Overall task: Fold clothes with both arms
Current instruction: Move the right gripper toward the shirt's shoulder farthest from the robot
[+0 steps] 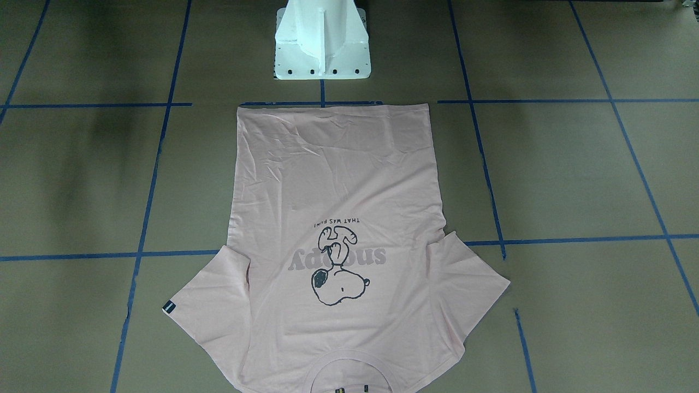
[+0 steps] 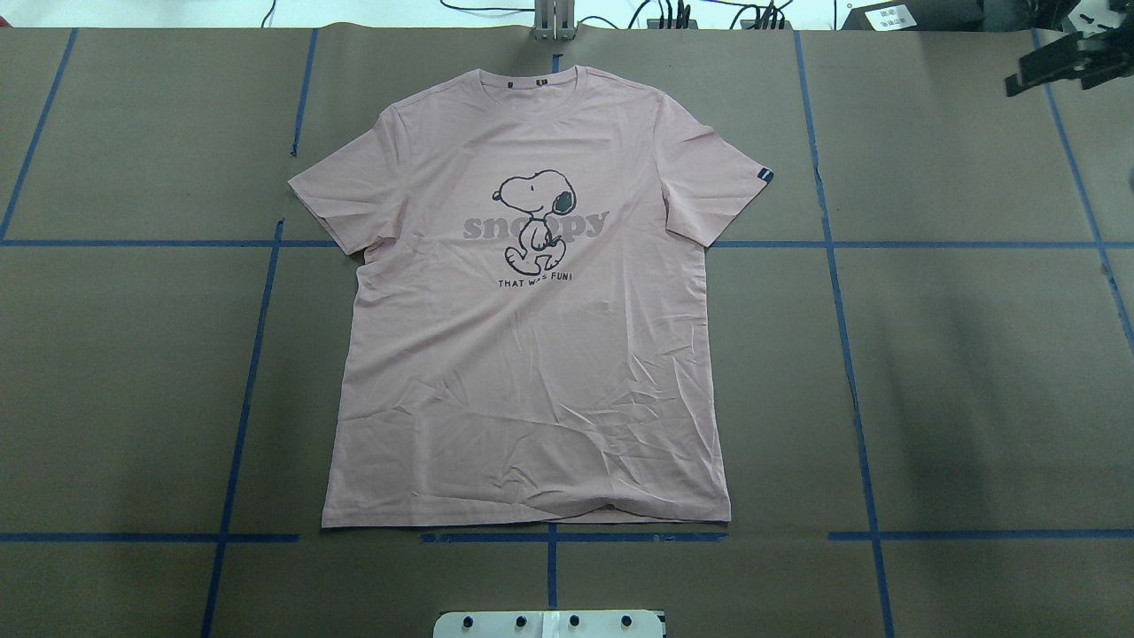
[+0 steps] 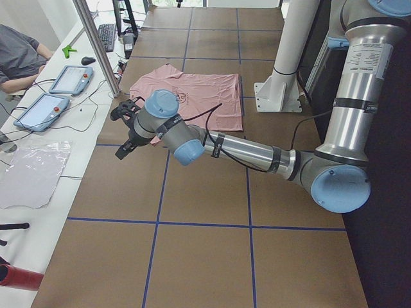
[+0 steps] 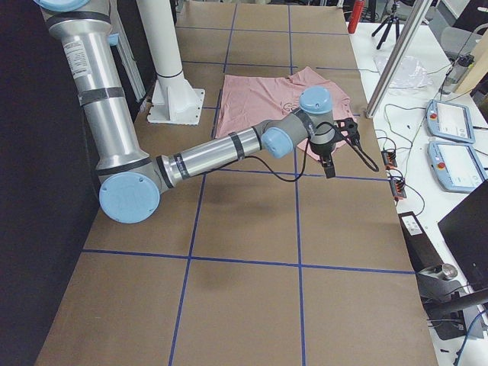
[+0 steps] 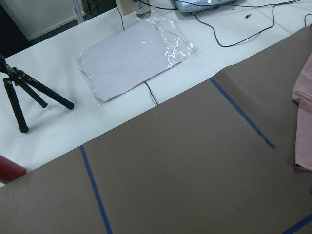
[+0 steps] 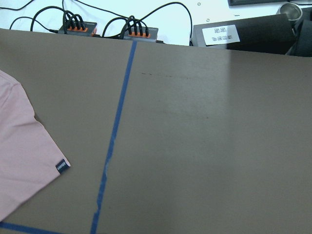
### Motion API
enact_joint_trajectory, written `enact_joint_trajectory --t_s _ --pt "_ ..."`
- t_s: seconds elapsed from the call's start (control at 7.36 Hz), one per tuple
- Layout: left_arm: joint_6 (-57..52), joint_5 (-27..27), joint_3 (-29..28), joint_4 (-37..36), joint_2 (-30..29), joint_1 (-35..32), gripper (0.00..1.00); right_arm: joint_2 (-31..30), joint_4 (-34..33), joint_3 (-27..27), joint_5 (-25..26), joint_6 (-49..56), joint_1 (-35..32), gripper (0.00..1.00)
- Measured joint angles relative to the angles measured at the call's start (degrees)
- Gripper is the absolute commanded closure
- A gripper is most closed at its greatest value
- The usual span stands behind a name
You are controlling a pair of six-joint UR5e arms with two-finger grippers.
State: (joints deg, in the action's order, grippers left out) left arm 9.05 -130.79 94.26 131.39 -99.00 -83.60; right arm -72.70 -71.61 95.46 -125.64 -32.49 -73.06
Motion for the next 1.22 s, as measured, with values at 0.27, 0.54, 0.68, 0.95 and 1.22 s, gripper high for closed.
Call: enact_joint_trajectory --t_s 0.27,0.54,0.68,0.95,1.22 --pt "0.39 0.15 -0.31 1.56 -0.02 2.58 0.0 6.53 2.4 -5.26 5.78 -10.73 6.78 0.3" --pt "0.43 0.2 -0.33 1.76 -0.05 3.19 0.0 9.99 8.44 -10.58 13.78 -21.59 13.83 0.37" --pt "0.44 0.24 -0.34 1.88 -0.08 3.23 0.0 11.74 11.03 -13.73 17.75 -25.51 16.86 0.37" --pt "0.44 0.26 -0.41 2.07 -0.11 3.34 0.0 13.05 16.1 -18.75 23.78 -29.96 21.72 0.38" --pt "0.42 0.27 -0.39 2.11 -0.12 3.56 0.0 13.85 17.52 -22.21 29.13 -29.97 25.06 0.39"
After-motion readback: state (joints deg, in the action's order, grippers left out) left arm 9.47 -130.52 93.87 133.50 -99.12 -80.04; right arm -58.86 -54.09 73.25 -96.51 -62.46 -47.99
